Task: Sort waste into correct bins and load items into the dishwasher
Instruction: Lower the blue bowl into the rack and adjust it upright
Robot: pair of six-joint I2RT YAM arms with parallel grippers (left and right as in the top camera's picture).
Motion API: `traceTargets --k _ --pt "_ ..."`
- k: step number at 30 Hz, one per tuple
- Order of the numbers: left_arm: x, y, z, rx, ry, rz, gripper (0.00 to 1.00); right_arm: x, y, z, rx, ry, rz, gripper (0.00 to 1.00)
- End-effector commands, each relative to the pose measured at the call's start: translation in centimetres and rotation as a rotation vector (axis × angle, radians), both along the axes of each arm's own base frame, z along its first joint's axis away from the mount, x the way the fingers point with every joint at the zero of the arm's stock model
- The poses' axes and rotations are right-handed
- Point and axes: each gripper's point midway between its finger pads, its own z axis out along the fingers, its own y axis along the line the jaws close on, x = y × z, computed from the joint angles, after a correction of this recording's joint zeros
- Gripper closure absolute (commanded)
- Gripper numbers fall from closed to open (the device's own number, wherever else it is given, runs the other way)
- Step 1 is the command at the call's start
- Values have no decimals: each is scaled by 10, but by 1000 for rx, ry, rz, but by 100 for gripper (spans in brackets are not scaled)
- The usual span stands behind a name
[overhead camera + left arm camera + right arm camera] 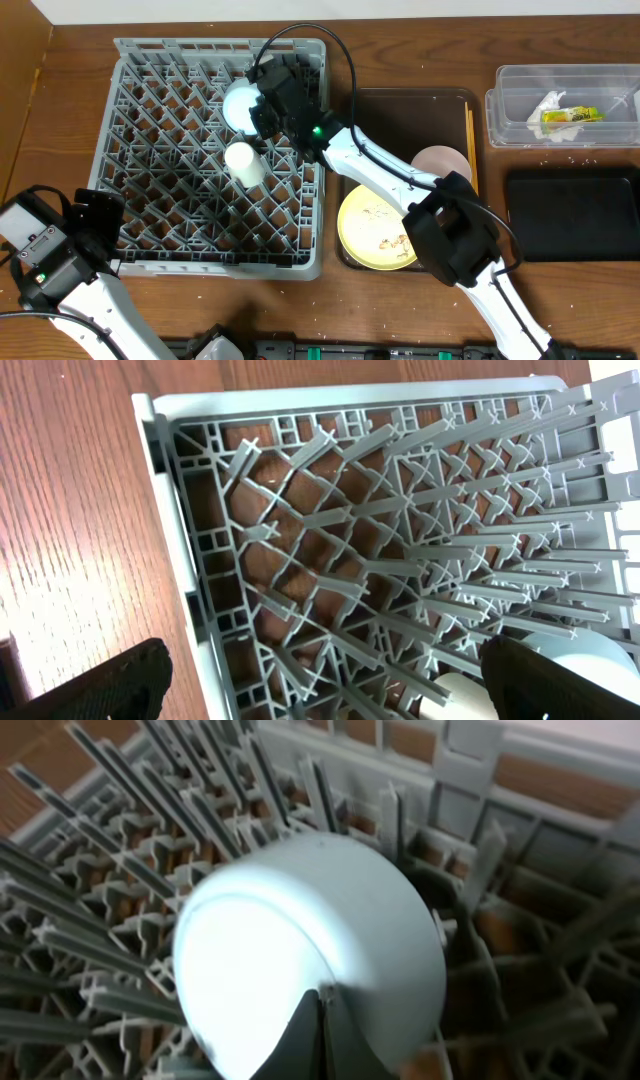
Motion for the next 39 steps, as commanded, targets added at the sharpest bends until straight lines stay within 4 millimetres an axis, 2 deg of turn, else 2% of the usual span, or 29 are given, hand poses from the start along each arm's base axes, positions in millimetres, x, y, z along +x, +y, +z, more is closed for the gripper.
traceTargets --k 1,3,6,9,12,15,18,21,28,30,34,37,39 --pt "0 4 9 17 -14 9 0 22 -26 37 -12 -73 -93 99" --pt "0 4 9 17 -13 9 0 15 -19 60 -1 -116 -67 99" --pt "0 4 9 17 -13 9 0 4 -9 81 8 -167 -28 99" --pt "0 4 9 17 -14 9 0 -2 -3 83 10 -170 -14 98" --pt "0 4 9 17 -13 9 0 -7 -2 75 -2 -142 7 98" --pt "0 4 9 17 -13 9 0 -18 9 66 16 -97 84 98" --pt "0 4 9 17 -13 9 0 -27 19 49 25 -58 144 98" --pt "0 4 9 17 -14 9 0 -33 28 20 19 -10 190 98" --pt "0 4 9 17 -13 9 0 -36 36 -3 25 19 225 97" --pt "0 4 9 18 -14 9 0 -31 31 -5 8 14 191 97" --pt "0 4 9 17 -13 9 0 -8 9 -8 -57 -31 28 99" --pt "0 4 9 17 -14 9 0 1 3 0 -85 -78 -15 99" --pt "0 4 9 17 -13 9 0 7 0 13 -93 -115 -34 98"
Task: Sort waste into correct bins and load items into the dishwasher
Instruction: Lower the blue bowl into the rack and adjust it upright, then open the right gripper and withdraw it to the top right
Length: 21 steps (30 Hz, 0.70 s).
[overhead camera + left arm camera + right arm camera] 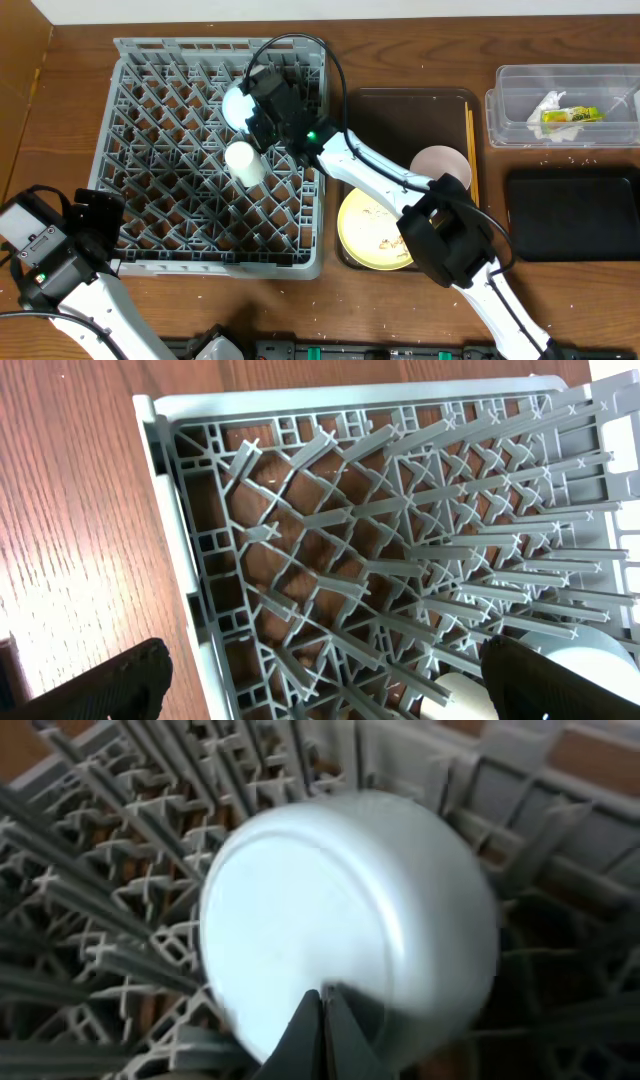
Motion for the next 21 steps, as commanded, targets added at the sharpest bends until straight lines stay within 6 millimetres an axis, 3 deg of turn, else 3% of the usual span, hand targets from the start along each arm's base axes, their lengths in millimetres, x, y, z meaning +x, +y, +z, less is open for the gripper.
traceTargets --k 1,4,10,14,18,19,20,21 --pt "0 4 9 17 -13 9 0 21 -13 32 -30 -110 -110 98" --pt "0 4 9 17 -13 9 0 27 -15 56 -37 -155 -126 97" --pt "0 4 9 18 -14 9 0 34 -23 73 -52 -188 -177 94" --pt "0 4 9 17 -13 9 0 28 -31 97 -43 -167 -193 89" --pt "0 4 9 17 -13 9 0 33 -59 134 0 -145 -297 53" --pt "0 4 9 17 -13 9 0 36 -76 151 18 -137 -330 39" --pt "0 4 9 18 -14 9 0 37 -90 164 31 -128 -358 17" --pt "0 4 9 17 -13 9 0 39 -105 174 39 -118 -387 5"
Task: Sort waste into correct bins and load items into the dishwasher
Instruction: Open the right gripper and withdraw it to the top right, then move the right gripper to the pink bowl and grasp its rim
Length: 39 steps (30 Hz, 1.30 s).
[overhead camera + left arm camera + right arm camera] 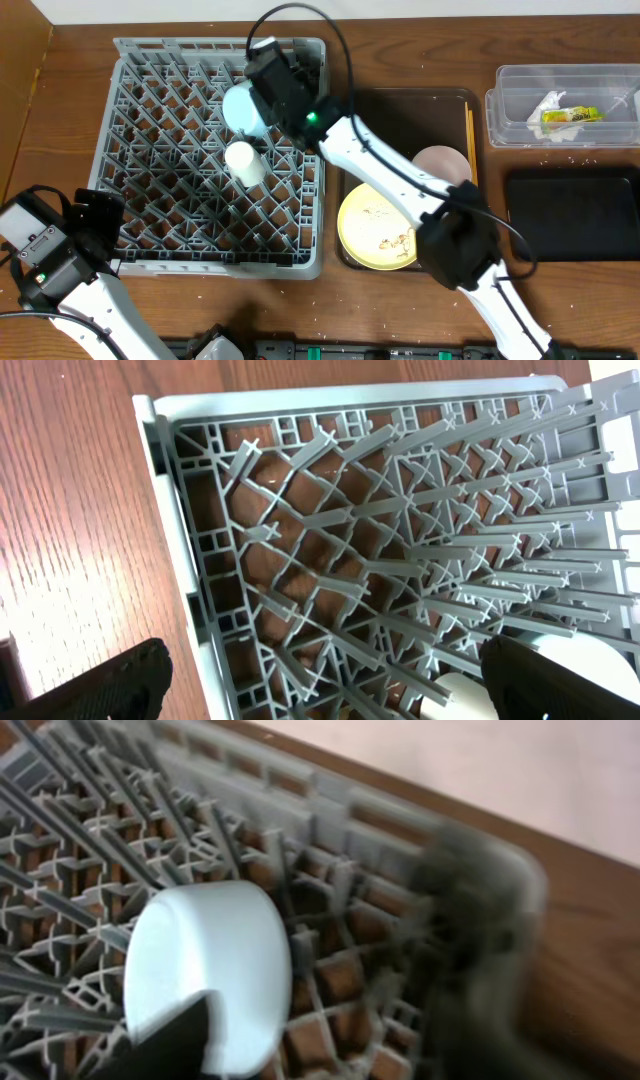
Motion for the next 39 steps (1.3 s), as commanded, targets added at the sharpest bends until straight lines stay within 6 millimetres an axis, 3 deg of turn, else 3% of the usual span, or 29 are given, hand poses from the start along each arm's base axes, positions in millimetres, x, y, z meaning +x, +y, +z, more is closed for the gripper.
traceTargets --k 1,4,7,10,14,16,24,29,32,36,39 --pt "0 4 9 17 -14 9 0 18 -71 119 166 -87 -181 1" --pt "0 4 9 17 -13 9 0 15 -131 145 172 -34 -284 1" --pt "0 4 9 18 -14 9 0 1 -180 148 124 58 -324 1" --pt "0 4 9 17 -14 9 0 -24 -226 125 23 219 -367 1" --pt "0 4 9 17 -13 9 0 -61 -268 79 -124 465 -417 1" --pt "0 4 9 17 -14 9 0 -76 -271 53 -159 578 -409 1" --pt "0 4 9 17 -14 9 0 -89 -264 -16 -172 718 -482 1" --pt "0 4 9 17 -13 9 0 -98 -262 -61 -165 785 -504 24" --pt "0 4 9 17 -13 9 0 -103 -256 -81 -139 818 -483 43" --pt "0 4 9 17 -13 9 0 -108 -257 -105 -141 830 -484 50" --pt "0 4 9 17 -14 9 0 -110 -256 -119 -138 828 -481 66"
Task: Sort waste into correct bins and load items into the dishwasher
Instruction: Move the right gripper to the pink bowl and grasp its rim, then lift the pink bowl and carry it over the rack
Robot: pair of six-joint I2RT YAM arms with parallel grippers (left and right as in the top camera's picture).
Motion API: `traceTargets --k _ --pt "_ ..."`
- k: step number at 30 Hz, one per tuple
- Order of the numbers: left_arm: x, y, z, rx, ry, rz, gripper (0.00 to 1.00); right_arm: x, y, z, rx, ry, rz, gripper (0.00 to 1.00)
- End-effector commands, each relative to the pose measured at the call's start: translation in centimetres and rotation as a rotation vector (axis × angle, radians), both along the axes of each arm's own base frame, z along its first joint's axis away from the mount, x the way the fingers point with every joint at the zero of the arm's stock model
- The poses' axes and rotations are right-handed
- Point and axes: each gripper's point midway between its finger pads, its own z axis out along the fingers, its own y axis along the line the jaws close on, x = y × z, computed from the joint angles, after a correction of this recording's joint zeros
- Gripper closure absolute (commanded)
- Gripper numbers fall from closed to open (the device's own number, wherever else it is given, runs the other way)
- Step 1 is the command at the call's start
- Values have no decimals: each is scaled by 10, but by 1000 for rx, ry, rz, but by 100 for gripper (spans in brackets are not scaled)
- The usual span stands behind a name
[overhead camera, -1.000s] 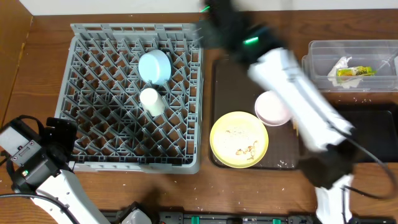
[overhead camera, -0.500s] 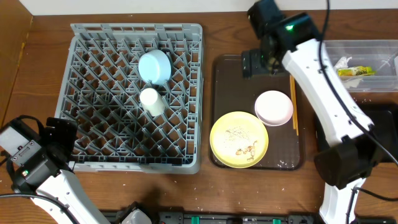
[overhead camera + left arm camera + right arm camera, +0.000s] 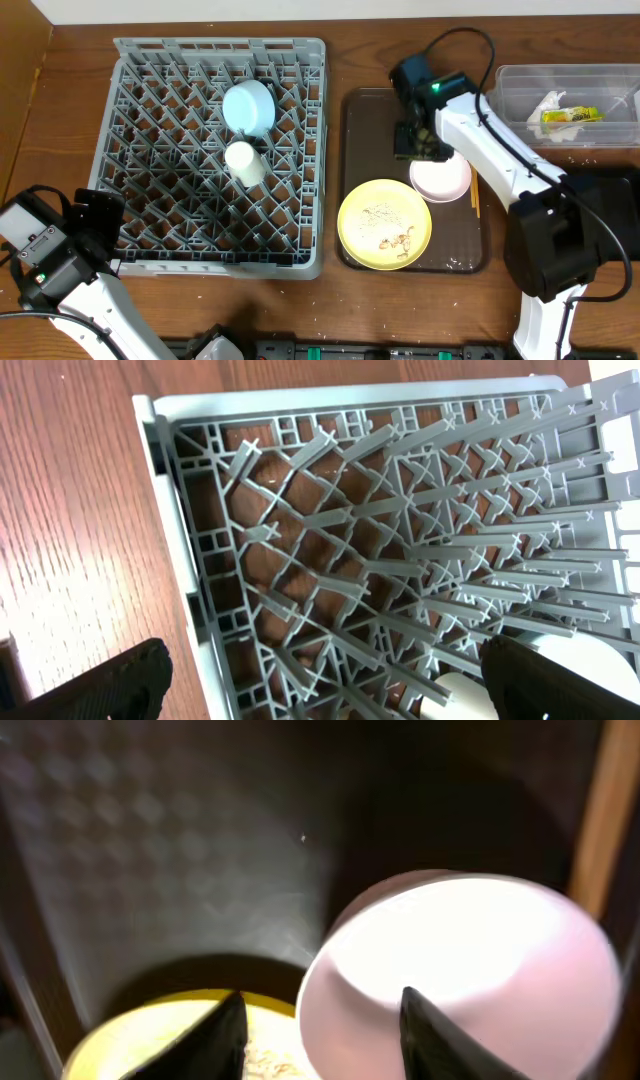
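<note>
A pale blue bowl [image 3: 248, 106] and a white cup [image 3: 243, 162] sit in the grey dish rack [image 3: 220, 45]. On the brown tray [image 3: 375, 120] lie a yellow plate [image 3: 385, 224] with crumbs and a pink bowl [image 3: 441, 177]. My right gripper [image 3: 420, 140] hangs open over the pink bowl [image 3: 470, 970]; in the right wrist view the right gripper [image 3: 320, 1040] straddles the bowl's left rim, with the yellow plate [image 3: 150, 1040] beside it. My left gripper [image 3: 323, 690] stands open at the rack's [image 3: 200, 560] near left corner, holding nothing.
A chopstick [image 3: 470, 135] lies along the tray's right side. A clear bin [image 3: 520, 110] with wrappers stands at the back right, and a black bin [image 3: 590, 215] sits in front of it. The table's front edge runs just behind my left arm.
My right gripper has gone from the rack's far side, beside the pale blue bowl, to the tray, where it is open over the pink bowl. The left arm is unchanged.
At first my right gripper was shut on the pale blue bowl's rim inside the rack, and likewise a moment later. Then it was open and drawn back, the bowl left in the rack. Now it is over the tray at the pink bowl.
</note>
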Motion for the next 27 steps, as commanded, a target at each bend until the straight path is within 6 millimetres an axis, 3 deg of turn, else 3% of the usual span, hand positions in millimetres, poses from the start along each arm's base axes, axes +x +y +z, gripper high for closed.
traceTargets --k 1,3,10,15,18,20,23,27 --pt "0 4 9 17 -14 9 0 -8 5 -13 7 16 4 69" --pt "0 4 9 17 -14 9 0 -8 5 -15 9 12 4 72" --pt "0 4 9 17 -14 9 0 -13 5 -19 2 25 11 67" --pt "0 4 9 17 -14 9 0 -21 7 -34 0 38 -15 69" --pt "0 4 9 17 -14 9 0 -21 8 -35 -1 31 -12 85" --pt "0 4 9 17 -13 9 0 -17 10 -31 6 19 -12 99" --pt "0 4 9 17 -14 9 0 -8 14 -19 19 -10 6 99" --pt "0 4 9 17 -14 9 0 16 25 26 42 -101 77 99"
